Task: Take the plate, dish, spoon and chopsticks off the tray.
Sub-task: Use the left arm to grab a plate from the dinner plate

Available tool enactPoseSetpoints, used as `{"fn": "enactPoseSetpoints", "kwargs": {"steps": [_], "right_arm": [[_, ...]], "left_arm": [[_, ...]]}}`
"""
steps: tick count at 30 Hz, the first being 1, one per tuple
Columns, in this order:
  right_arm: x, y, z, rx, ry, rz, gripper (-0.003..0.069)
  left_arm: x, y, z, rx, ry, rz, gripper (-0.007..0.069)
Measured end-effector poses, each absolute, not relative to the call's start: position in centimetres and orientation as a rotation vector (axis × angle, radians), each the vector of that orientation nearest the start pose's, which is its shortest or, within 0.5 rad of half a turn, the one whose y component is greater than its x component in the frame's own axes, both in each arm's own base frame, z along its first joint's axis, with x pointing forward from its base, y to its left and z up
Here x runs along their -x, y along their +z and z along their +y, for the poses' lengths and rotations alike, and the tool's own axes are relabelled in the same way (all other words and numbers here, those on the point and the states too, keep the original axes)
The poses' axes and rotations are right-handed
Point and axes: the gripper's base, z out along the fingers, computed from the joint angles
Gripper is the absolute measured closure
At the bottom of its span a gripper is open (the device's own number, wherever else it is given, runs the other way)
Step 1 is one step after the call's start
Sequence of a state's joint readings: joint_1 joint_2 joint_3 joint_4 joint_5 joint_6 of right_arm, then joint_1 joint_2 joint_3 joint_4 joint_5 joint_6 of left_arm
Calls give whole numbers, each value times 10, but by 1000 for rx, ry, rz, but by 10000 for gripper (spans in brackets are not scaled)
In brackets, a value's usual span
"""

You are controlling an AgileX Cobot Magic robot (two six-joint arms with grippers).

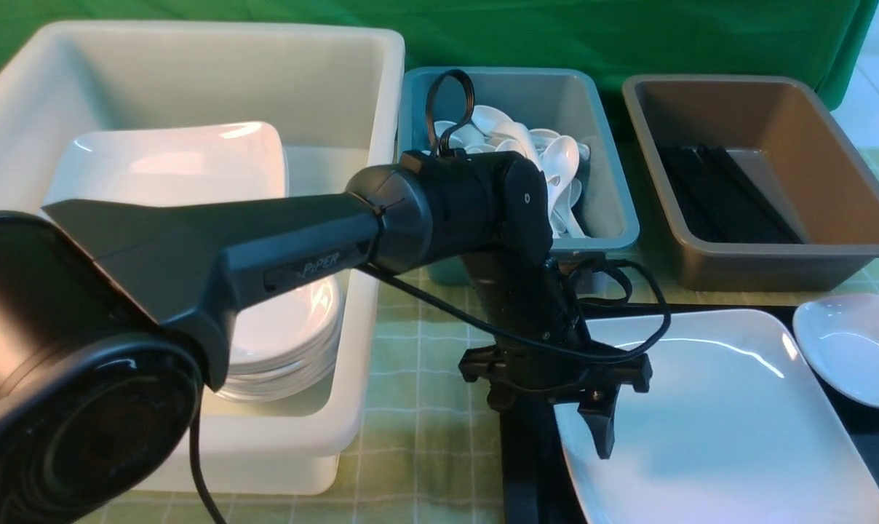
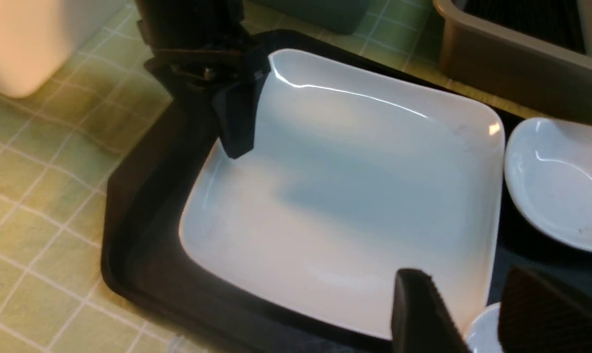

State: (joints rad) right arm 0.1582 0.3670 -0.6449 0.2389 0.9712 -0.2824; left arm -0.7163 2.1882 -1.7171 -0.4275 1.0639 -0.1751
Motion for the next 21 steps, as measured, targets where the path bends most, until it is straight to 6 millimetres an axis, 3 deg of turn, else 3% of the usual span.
{"fn": "enactPoseSetpoints", "kwargs": {"steps": [7, 18, 21], "right_arm": [[-47, 321, 26, 438, 219, 2112, 419], [-50, 324, 25, 422, 214, 2071, 419], [-50, 324, 25, 422, 214, 2071, 419]], "left_arm": [[-313, 169, -317, -432, -595, 3181, 204], [-323, 162, -321, -323, -611, 3110, 209], [-325, 161, -321, -317, -611, 3093, 264]]}}
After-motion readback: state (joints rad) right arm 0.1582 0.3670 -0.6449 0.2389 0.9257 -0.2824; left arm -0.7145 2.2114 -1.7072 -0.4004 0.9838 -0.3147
